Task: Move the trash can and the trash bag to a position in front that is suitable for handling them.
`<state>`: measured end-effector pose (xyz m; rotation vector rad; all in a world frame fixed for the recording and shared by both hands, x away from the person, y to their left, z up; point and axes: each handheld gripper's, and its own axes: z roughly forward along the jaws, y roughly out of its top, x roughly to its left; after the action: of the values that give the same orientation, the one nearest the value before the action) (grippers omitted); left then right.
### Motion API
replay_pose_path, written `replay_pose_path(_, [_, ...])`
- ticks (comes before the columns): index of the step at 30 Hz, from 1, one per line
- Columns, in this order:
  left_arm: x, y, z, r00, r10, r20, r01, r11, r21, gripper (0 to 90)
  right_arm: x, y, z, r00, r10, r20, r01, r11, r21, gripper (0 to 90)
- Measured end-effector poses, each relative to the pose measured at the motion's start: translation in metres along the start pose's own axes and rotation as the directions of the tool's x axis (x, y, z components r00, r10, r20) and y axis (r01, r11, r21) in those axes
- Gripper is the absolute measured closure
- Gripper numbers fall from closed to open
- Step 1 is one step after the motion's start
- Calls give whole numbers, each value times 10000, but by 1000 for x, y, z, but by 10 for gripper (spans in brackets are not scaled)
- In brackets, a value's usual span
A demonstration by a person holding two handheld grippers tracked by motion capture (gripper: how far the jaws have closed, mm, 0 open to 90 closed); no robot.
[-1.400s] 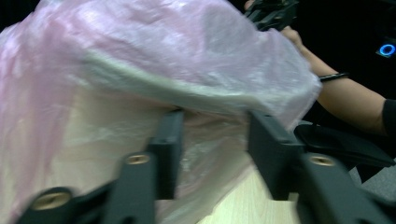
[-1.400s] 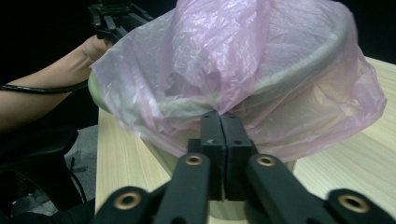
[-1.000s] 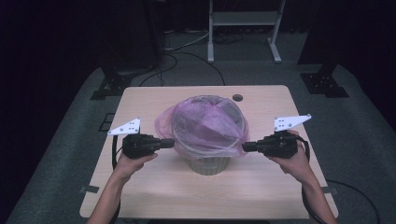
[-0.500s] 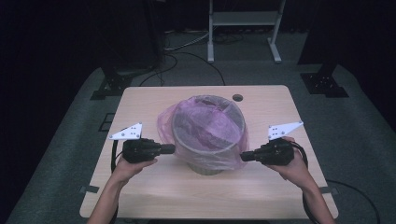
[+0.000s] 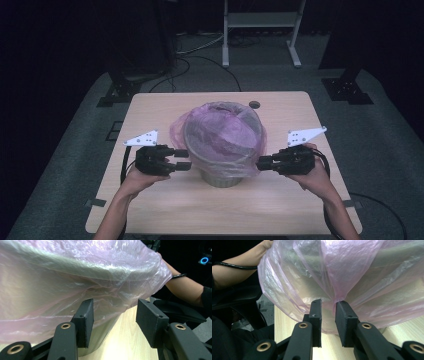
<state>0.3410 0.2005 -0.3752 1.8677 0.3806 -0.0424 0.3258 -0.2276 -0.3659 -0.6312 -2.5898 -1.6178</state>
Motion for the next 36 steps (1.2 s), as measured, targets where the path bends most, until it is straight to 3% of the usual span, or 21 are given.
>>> replay_pose_path(7, [-5, 0, 7, 9992, 28, -389, -25, 10000, 83, 455, 1, 0, 3, 9999, -64, 102, 64, 10000, -1, 753])
replay_pose_path(11, [-5, 1, 6, 9976, 20, -695, -23, 10000, -49, 644, 2, 1, 4, 9999, -100, 126, 100, 9999, 10, 762])
replay_pose_path(12, [-5, 1, 4, 9963, -71, -861, 43, 9995, -319, 702, 3, 2, 5, 9997, -125, 194, 125, 9999, 18, 781])
replay_pose_path(16, [-8, 2, 2, 9937, 42, -1120, -110, 9982, -596, 899, 3, 3, 7, 9998, -119, 173, 120, 9999, -38, 865])
replay_pose_path(22, [-7, -3, 3, 9965, 13, -835, -55, 9987, -510, 900, 4, 0, 11, 10000, -63, 36, 63, 9998, 168, 900])
replay_pose_path(26, [-5, -12, 5, 9959, -8, -907, -9, 9998, -196, 900, 2, -8, 18, 10000, 66, -31, -64, 9986, 526, 900])
replay_pose_path(36, [3, -35, 7, 9926, -285, -1183, 337, 9986, 417, 900, -3, -24, 28, 9989, 429, -178, -412, 9956, 846, 900])
